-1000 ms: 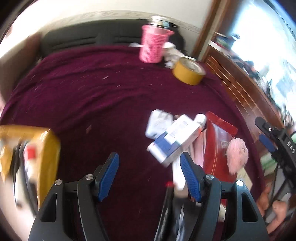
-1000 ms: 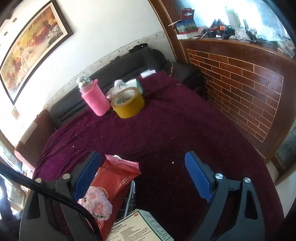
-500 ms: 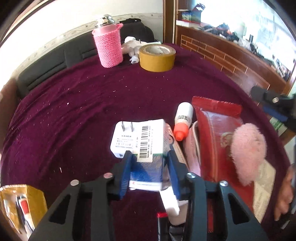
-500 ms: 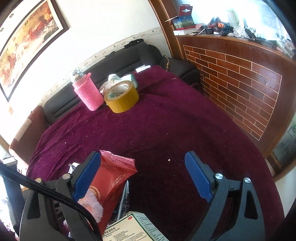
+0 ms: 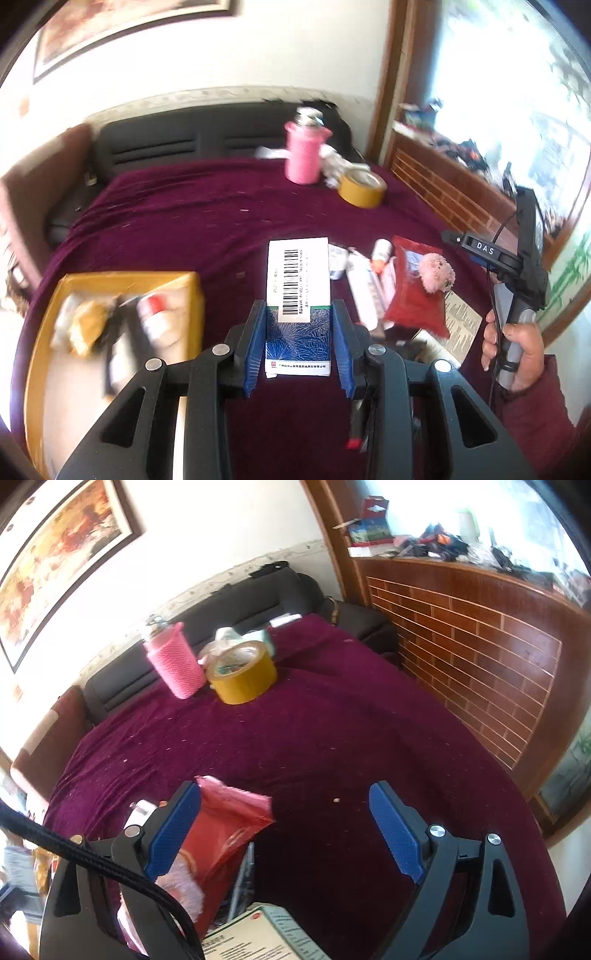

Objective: Organize objects
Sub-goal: 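Carry the medicine box toward the tray while the right gripper grasps the pink plush toy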

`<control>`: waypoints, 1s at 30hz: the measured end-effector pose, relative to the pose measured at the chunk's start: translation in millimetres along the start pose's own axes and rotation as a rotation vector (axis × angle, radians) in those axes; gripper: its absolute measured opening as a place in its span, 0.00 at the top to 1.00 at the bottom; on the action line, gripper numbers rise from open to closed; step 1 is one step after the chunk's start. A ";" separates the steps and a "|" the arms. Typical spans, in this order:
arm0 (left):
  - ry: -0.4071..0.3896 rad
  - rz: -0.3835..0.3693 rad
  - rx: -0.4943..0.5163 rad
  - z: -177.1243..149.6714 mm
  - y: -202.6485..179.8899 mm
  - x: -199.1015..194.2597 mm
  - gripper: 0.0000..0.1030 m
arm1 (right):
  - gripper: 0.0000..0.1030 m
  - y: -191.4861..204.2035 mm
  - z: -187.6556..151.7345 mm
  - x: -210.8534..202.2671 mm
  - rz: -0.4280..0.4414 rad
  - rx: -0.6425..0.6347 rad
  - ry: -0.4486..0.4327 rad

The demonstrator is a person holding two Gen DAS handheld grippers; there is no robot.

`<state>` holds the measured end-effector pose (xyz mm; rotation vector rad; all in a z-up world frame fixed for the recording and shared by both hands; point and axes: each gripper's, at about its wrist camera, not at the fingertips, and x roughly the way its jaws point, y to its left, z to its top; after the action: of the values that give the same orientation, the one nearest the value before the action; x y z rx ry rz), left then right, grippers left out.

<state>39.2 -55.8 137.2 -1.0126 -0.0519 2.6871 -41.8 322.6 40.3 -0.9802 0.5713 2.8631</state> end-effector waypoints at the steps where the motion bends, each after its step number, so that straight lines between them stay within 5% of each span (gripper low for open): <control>1: -0.010 -0.001 -0.027 -4.4 8.0 -7.5 0.71 | 0.10 3.0 0.4 -2.1 0.022 -0.014 -0.005; 5: -0.019 0.047 -0.071 -18.8 33.5 -18.6 0.71 | 0.10 25.7 -5.7 -21.5 0.121 -0.072 0.011; 13: -0.018 0.017 -0.134 -29.7 58.6 -20.9 0.71 | 0.11 74.7 -38.3 -6.9 -0.058 -0.346 0.103; 14: -0.021 0.018 -0.139 -30.6 60.9 -21.7 0.71 | 0.17 76.0 -39.3 -4.8 -0.070 -0.352 0.106; 16: -0.027 0.023 -0.151 -34.9 67.9 -27.7 0.71 | 0.54 73.9 -37.5 -1.0 -0.057 -0.336 0.136; 19: -0.034 0.032 -0.168 -40.0 78.6 -33.6 0.71 | 0.58 68.1 -34.3 -3.5 -0.041 -0.303 0.164; 25: -0.035 0.106 -0.181 -50.6 112.8 -45.2 0.71 | 0.58 85.4 -31.5 -36.5 0.070 -0.273 0.173; 30: 0.036 0.196 -0.214 -66.7 152.3 -42.0 0.71 | 0.57 148.3 -47.0 -61.5 0.252 -0.334 0.210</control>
<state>76.9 -217.5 94.5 -1.1845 -0.2503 2.8868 8.4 171.4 91.2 -1.3588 0.2440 3.1714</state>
